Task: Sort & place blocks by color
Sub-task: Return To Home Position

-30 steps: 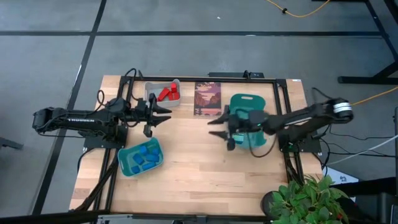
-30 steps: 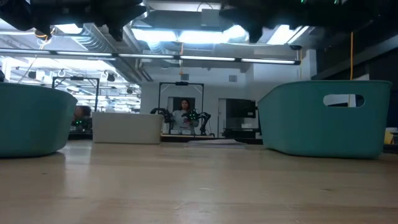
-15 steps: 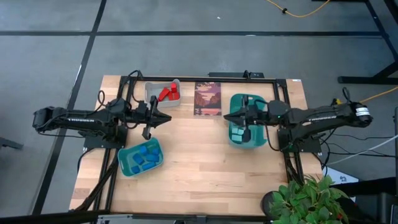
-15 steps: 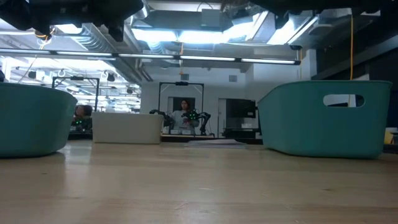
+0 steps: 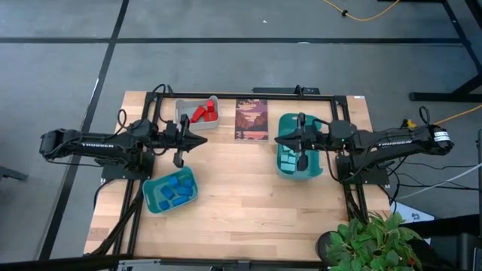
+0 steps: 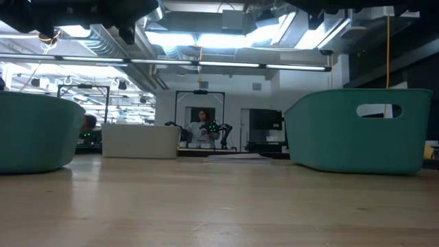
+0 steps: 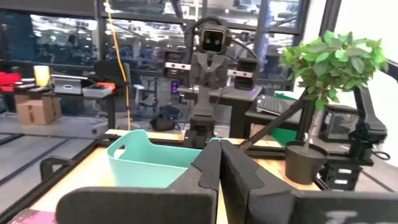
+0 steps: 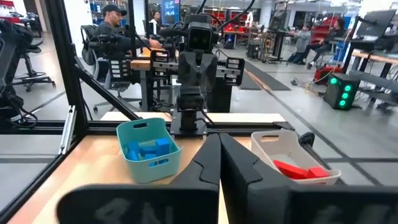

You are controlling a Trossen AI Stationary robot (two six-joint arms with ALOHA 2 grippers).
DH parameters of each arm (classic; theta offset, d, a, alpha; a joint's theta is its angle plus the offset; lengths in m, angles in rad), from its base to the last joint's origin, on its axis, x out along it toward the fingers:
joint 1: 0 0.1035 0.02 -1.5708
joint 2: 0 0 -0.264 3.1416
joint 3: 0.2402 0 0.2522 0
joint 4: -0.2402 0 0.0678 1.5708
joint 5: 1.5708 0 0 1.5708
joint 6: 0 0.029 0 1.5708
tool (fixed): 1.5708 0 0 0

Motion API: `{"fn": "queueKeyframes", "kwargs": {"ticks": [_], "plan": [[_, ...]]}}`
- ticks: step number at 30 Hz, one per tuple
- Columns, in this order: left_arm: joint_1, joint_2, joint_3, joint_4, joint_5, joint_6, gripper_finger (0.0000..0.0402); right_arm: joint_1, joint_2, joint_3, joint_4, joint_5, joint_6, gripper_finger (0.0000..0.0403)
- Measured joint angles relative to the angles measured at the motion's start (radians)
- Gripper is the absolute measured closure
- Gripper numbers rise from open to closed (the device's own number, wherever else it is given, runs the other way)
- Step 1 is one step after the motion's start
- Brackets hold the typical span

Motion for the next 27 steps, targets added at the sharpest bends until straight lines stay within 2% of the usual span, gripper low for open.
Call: {"fn": "queueKeyframes", "kwargs": {"ticks": [5, 8, 17, 20, 23, 27], "plan": [[-0.048, -0.003, -0.031, -0.004, -0.035, 0.009, 0.0401, 0.0, 0.0, 0.0, -0.017, 0.0, 0.042, 0.0402], [-0.06, -0.055, -0.093, 0.015, -0.051, -0.014, 0.0401, 0.0, 0.0, 0.0, -0.028, 0.0, 0.056, 0.0402], [-0.059, -0.42, -0.326, 0.057, -0.051, -0.093, 0.0401, 0.0, -0.025, 0.0, -0.047, 0.0, 0.102, 0.0402], [-0.06, -0.504, -0.33, -0.053, -0.065, -0.101, 0.0401, 0.0, -0.076, 0.0, -0.128, 0.0, 0.11, 0.0402], [-0.06, -0.54, -0.33, -0.072, -0.069, -0.106, 0.0401, 0.004, -0.145, -0.021, -0.182, 0.0, 0.14, 0.0402], [-0.06, -0.554, -0.33, -0.091, -0.08, -0.091, 0.0401, 0.018, -0.267, -0.134, -0.153, 0.001, 0.156, 0.0402]]}}
